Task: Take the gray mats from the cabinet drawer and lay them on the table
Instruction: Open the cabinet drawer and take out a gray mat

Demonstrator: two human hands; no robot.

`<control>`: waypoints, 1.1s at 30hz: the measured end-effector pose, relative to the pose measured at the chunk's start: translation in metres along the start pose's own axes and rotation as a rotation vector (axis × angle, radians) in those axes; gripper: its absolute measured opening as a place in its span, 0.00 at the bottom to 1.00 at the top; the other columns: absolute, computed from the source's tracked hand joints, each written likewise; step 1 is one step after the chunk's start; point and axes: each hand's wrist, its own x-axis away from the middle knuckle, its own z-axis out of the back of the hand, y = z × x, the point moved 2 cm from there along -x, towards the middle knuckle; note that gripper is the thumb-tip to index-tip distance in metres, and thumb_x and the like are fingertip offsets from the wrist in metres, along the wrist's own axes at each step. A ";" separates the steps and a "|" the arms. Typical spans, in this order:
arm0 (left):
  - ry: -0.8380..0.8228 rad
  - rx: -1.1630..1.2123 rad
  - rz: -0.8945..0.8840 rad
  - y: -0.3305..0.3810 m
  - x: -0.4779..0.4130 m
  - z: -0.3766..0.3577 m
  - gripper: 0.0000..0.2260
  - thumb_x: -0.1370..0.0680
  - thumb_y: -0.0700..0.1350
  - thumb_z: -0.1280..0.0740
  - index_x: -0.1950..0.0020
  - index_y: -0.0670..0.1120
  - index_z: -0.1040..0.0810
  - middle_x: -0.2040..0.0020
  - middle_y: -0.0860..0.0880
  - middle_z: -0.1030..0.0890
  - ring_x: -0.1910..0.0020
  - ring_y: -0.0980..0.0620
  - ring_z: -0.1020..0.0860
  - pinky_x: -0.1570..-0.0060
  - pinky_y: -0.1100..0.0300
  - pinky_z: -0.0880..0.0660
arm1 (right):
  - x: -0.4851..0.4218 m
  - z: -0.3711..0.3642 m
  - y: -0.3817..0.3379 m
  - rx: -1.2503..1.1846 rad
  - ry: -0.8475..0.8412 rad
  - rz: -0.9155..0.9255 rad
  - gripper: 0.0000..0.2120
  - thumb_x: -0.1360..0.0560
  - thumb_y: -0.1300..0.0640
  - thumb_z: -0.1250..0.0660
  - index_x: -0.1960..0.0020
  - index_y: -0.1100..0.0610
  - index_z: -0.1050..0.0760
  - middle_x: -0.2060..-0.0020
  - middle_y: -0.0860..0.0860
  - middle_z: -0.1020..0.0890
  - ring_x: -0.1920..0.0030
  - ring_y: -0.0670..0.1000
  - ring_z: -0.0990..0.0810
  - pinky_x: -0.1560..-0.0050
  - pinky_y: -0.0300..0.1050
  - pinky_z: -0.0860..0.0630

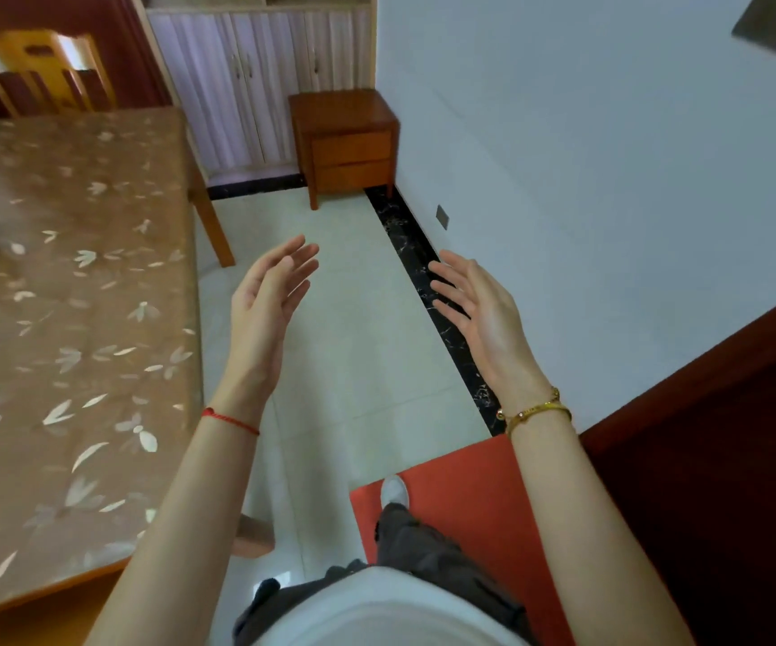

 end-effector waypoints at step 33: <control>0.209 -0.076 -0.016 -0.050 -0.593 -0.046 0.16 0.16 0.45 0.43 0.31 0.45 0.25 0.37 0.48 0.18 0.37 0.52 0.20 0.31 0.52 0.28 | -0.634 -0.083 -0.015 0.036 -0.176 -0.084 0.18 0.18 0.48 0.46 0.33 0.53 0.26 0.38 0.49 0.20 0.37 0.48 0.22 0.33 0.51 0.27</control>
